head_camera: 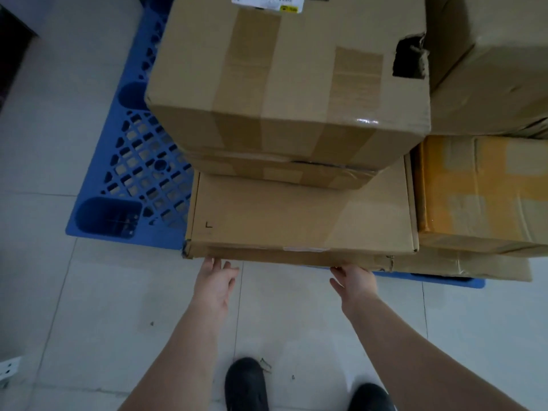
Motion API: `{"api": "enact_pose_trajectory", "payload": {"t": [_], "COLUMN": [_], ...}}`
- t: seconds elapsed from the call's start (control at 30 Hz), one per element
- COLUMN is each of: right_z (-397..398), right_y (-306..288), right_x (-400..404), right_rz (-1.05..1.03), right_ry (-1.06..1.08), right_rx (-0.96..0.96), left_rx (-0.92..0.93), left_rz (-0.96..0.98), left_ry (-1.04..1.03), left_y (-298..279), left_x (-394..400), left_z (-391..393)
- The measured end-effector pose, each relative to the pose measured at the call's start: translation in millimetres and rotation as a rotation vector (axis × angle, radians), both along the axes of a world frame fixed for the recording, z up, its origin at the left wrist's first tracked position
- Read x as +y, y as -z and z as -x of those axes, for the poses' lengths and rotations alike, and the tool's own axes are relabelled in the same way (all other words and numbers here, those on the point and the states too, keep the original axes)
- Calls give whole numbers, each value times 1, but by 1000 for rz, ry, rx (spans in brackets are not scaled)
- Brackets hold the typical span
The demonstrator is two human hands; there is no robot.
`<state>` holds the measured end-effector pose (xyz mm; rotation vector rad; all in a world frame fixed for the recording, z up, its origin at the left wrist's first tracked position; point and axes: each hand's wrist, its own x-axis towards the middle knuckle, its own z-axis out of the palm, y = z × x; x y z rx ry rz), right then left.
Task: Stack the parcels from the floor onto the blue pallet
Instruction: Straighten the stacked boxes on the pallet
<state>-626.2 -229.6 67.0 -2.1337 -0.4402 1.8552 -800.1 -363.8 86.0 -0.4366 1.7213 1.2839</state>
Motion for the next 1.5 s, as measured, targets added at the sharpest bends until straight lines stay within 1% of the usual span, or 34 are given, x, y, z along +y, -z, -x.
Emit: {"api": "enact_pose_trajectory", "payload": {"t": [0.1,0.17,0.27,0.33,0.37,0.43,0.5,0.57,0.63,0.7,0.77,0.83,0.9,0.97,1.1,1.17,1.3,1.37,1.43,1.5], "right_z": [6,13,22,27,28,30,32,32,32,32,35,42,51,59,55,47,37,28,16,-1], "right_y": [-6,-16,-42,-57,-61,-68,-74,-82,-97,-117,-146,-178,-204,-219,-230,-229,-225,-227,-243,-273], "right_x": [-5,-12,-23,-23,-20,-9,-1,0,-2,1,8,19,30,39,55,60,61,57,47,36], "right_rz": [-36,-67,-262,-422,-465,-442,-376,-370,-473,-635,-807,-904,-875,-797,-766,-748,-741,-705,-671,-661], "right_ry": [30,70,40,31,28,4,-22,-51,-108,-201,-255,-244,-246,-247,-169,-183,-318,-404,-486,-590], "right_rx": [-16,-64,-191,-185,-176,-190,-243,-291,-308,-302,-225,-86,6,46,-4,-17,-41,-57,-63,-70], "left_rx": [2,48,152,172,170,160,136,136,240,418,555,586,520,442,444,437,437,407,403,453], "left_rz": [-15,-37,-104,-139,-133,-94,-39,19,67,60,-87,-218,-252,-252,-221,-201,-152,-94,-32,3], "left_ry": [65,50,-48,-50,-29,38,110,189,247,206,106,68,111,162,321,362,427,466,477,499], "left_y": [-4,-11,-29,-38,-41,-44,-47,-53,-65,-87,-117,-149,-172,-185,-192,-192,-192,-195,-212,-242], "left_x": [-5,-6,-6,-4,-2,5,11,11,9,11,21,41,63,80,88,89,88,87,82,71], "left_z": [4,6,8,11,15,26,37,43,46,53,64,74,78,73,51,47,49,50,43,31]}}
